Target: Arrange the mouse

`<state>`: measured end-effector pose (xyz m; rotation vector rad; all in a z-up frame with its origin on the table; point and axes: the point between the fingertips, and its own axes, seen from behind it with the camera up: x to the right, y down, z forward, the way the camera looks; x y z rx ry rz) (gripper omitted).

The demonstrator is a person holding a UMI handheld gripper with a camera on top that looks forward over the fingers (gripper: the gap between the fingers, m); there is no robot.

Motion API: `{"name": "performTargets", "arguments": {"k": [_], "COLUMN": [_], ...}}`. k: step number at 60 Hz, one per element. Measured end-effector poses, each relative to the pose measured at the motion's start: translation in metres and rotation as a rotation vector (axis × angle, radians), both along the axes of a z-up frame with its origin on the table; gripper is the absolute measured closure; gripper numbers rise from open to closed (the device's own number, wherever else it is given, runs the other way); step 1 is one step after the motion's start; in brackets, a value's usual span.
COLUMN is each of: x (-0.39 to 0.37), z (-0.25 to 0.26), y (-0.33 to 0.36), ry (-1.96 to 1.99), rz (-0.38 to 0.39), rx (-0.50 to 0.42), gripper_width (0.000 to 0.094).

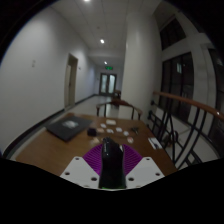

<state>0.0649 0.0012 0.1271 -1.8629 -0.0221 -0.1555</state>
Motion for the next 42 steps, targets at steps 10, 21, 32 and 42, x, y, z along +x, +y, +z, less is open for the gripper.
{"name": "performTargets", "arguments": {"k": [10,21,32,42], "x": [0.034,0.041,0.055,0.049], "z": [-0.104,-0.114,-0.109,-0.085], "y": [-0.009,-0.004,-0.030,-0.097], "ry": [0.045,0.094,0.100,0.143], "rz": [-0.044,-0.057,-0.093,-0.039], "rx": [-0.181,-0.170,-0.214,-0.175], "gripper_width": [0.0683,0.0582,0.0067,0.0076]}}
